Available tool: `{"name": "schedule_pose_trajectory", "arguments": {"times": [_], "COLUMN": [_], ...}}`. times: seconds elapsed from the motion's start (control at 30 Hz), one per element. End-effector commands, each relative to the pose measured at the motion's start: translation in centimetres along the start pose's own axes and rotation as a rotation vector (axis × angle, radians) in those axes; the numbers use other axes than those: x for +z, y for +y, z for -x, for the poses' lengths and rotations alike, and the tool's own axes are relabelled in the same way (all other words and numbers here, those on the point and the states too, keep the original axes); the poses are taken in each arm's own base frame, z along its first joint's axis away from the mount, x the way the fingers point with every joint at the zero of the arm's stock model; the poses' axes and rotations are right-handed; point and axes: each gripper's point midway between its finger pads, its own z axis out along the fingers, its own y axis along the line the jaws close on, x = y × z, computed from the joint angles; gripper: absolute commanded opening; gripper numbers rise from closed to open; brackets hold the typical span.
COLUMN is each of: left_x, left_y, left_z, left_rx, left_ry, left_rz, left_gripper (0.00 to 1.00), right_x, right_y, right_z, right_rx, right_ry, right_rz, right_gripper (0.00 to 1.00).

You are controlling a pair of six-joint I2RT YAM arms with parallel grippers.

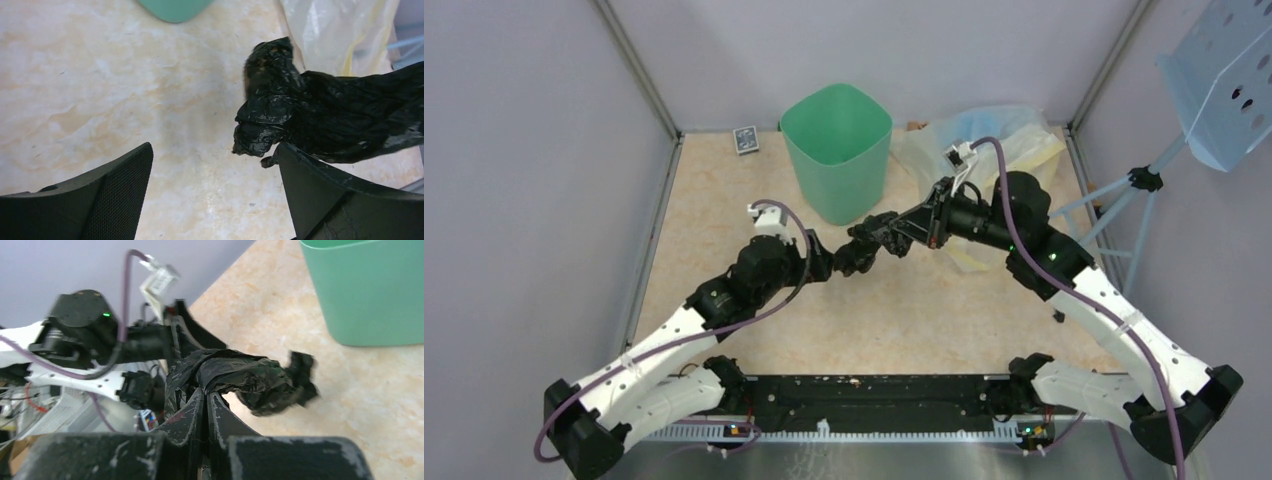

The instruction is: Put the trash bags into the trash bin

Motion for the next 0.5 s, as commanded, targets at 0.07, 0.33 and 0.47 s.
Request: {"name": "schedule_pose_trajectory", "arguments": {"times": [0.07, 0.33, 0.47], "left_x": [-2.0, 0.1, 1.9], "left_y": [2.1, 2.8, 3.5], "left_z": [0.7, -2.0, -2.1], "left_rx": [-0.077, -0.035, -0.006], "left_ry": [-0.055, 0.016, 0.029], "left_rz": [0.061, 0.06, 0.085], "left_gripper": [0.99, 0.99, 0.92], "right_x": [-1.6, -5.6, -4.2], "right_y": [-7.5, -10.8, -11.0], "right_z": [-8.8, -14.8, -15.3], "right_rx": [0.085, 0.076, 0.059], "right_ry": [0.133, 0.241, 0.277], "right_rz": [-0.3, -0.461, -0.426], "right_gripper": [0.46, 0.77, 0.66]}}
